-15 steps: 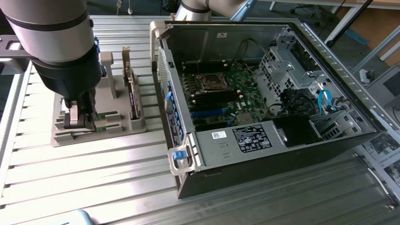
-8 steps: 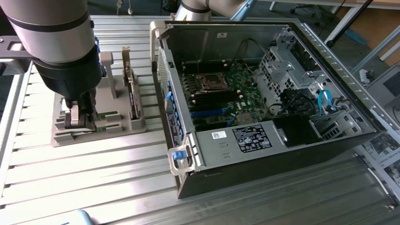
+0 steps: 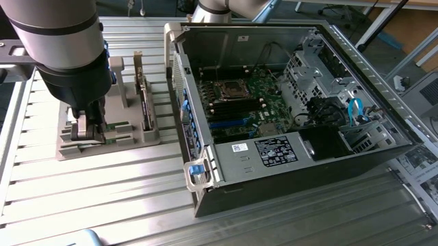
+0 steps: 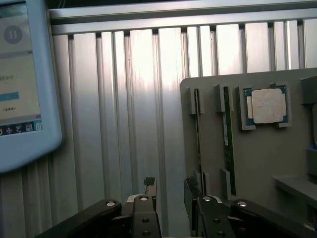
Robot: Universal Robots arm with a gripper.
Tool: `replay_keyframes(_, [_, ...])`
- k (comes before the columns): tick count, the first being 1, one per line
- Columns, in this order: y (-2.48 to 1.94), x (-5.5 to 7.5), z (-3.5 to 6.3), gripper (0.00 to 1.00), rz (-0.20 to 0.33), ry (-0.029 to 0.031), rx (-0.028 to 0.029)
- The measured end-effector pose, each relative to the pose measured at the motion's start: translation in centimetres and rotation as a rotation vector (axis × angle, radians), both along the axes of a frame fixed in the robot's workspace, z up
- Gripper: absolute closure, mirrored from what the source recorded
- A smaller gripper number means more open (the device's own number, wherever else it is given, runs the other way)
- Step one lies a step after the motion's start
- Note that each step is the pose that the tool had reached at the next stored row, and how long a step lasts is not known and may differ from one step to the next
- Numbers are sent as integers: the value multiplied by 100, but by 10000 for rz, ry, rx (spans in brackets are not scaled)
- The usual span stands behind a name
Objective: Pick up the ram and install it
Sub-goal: 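Pick up the ram and move it above insertion slot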
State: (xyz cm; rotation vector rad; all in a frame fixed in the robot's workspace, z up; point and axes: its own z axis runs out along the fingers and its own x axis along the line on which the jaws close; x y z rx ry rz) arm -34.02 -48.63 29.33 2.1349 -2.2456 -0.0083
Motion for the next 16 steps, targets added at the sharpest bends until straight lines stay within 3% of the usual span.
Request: replay_keyframes(16, [6,0,-33,64,0,0,-10])
